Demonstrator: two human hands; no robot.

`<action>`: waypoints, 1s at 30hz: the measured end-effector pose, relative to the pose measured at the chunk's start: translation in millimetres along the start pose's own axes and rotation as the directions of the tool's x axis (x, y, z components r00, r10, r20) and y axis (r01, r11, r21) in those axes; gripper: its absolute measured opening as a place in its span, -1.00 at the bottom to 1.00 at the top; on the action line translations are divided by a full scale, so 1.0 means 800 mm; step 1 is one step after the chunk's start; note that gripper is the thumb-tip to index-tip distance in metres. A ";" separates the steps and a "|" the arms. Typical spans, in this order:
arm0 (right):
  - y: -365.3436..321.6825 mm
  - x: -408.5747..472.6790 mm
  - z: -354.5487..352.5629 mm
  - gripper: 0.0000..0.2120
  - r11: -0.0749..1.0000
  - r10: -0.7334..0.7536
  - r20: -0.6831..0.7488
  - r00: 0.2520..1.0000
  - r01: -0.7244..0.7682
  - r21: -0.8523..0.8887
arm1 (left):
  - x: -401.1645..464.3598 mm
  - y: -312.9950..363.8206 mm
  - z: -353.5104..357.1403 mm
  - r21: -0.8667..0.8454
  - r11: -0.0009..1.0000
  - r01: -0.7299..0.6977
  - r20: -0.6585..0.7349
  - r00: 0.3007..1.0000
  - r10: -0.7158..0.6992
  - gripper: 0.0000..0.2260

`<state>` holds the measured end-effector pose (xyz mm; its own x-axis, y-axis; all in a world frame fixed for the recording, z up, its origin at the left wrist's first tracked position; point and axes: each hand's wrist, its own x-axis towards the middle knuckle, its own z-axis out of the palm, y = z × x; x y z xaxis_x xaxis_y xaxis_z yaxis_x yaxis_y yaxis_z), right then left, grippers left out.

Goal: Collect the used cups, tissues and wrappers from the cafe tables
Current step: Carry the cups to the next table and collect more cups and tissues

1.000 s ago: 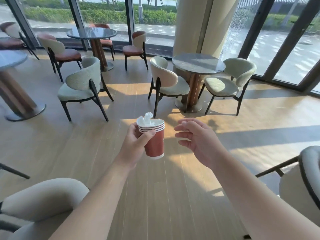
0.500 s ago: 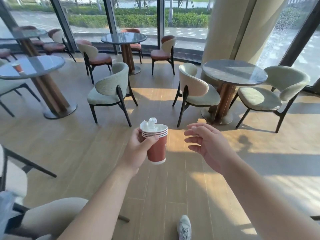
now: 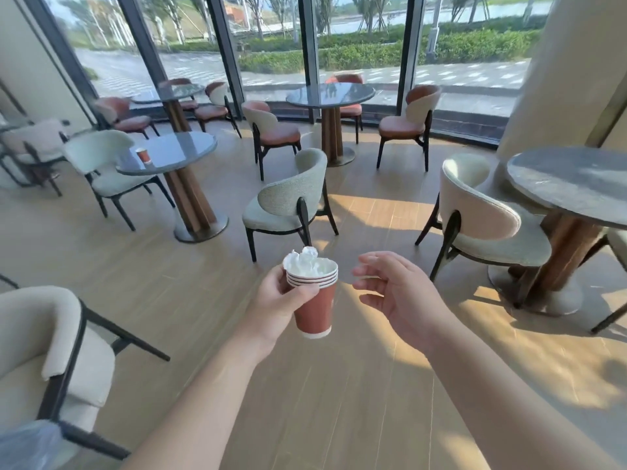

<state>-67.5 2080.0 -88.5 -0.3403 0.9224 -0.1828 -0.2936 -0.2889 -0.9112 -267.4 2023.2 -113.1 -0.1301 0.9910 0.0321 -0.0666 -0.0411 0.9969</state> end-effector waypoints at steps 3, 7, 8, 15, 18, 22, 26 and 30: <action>-0.018 0.055 0.010 -0.83 1.000 0.000 0.060 0.998 0.001 -0.010 | 0.043 0.019 -0.014 -0.008 0.999 -0.044 -0.037 0.998 0.043 -0.75; -0.019 0.106 0.032 -0.83 0.999 0.027 0.116 0.993 -0.024 -0.032 | 0.078 0.025 -0.040 -0.020 0.999 -0.048 -0.126 0.991 0.045 -0.70; -0.018 0.117 0.039 -0.83 0.999 0.034 0.132 0.991 -0.029 -0.042 | 0.083 0.026 -0.048 -0.024 0.998 -0.054 -0.140 0.989 0.050 -0.69; 0.006 0.212 0.114 -0.79 0.992 0.104 0.196 0.975 -0.088 -0.088 | 0.124 0.017 -0.139 -0.031 0.998 -0.048 -0.245 0.969 0.039 -0.62; 0.027 0.252 0.162 -0.78 0.986 0.141 0.245 0.959 -0.113 -0.125 | 0.147 0.008 -0.192 -0.071 0.996 -0.052 -0.291 0.956 0.029 -0.60; 0.045 0.315 0.227 -0.86 0.977 0.151 0.285 0.947 -0.100 -0.187 | 0.199 -0.002 -0.265 -0.097 0.994 -0.059 -0.342 0.940 0.022 -0.49; 0.050 0.398 0.299 -0.85 0.974 0.142 0.270 0.952 -0.087 -0.208 | 0.264 0.004 -0.350 -0.134 0.988 -0.082 -0.340 0.940 0.032 -0.56; 0.048 0.470 0.383 -0.84 0.973 0.127 0.268 0.955 -0.067 -0.221 | 0.320 0.030 -0.442 -0.137 0.985 -0.106 -0.354 0.934 0.051 -0.50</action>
<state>-480.7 2336.7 -79.2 -0.6014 0.7757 -0.1915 -0.0651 -0.2865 -0.9559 -651.9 2230.8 -106.3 -0.4750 0.8782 0.0559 -0.1869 -0.1628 0.9688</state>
